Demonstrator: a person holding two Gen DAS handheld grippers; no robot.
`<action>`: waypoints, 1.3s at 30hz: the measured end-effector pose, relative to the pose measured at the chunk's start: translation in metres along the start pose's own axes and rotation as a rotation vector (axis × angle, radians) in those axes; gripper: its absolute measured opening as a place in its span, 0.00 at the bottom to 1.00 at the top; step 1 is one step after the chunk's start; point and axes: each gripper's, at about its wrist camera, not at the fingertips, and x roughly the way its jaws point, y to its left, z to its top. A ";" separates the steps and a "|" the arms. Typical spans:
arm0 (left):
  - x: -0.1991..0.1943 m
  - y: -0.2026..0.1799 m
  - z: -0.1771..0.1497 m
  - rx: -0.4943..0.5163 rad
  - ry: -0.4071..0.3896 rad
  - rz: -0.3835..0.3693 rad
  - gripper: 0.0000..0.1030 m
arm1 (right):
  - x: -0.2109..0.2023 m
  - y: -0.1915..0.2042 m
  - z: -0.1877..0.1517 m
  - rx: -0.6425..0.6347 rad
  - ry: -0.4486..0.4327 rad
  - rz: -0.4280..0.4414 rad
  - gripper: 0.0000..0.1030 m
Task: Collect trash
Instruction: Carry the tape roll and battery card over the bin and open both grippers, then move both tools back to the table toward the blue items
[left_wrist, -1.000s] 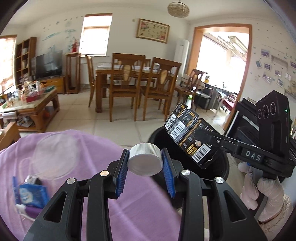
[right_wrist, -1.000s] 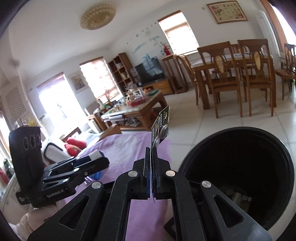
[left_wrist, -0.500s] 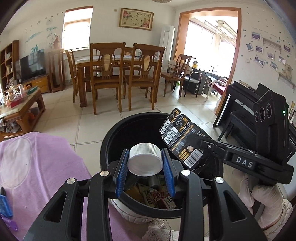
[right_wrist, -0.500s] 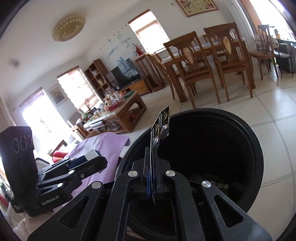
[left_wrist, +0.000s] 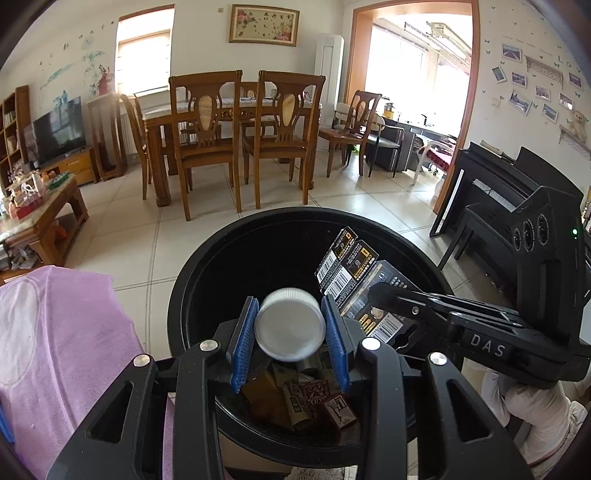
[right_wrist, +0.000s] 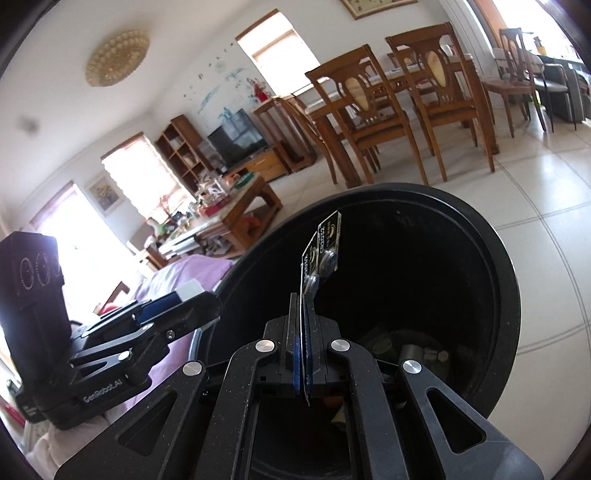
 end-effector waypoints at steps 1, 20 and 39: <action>0.001 -0.001 0.000 0.000 0.000 0.005 0.36 | 0.002 -0.001 0.000 0.001 0.004 0.004 0.03; -0.030 0.006 -0.003 0.000 -0.056 0.087 0.82 | -0.013 0.005 0.003 0.028 -0.047 0.003 0.58; -0.128 0.116 -0.041 -0.192 -0.162 0.258 0.95 | 0.019 0.126 -0.004 -0.168 -0.058 -0.044 0.86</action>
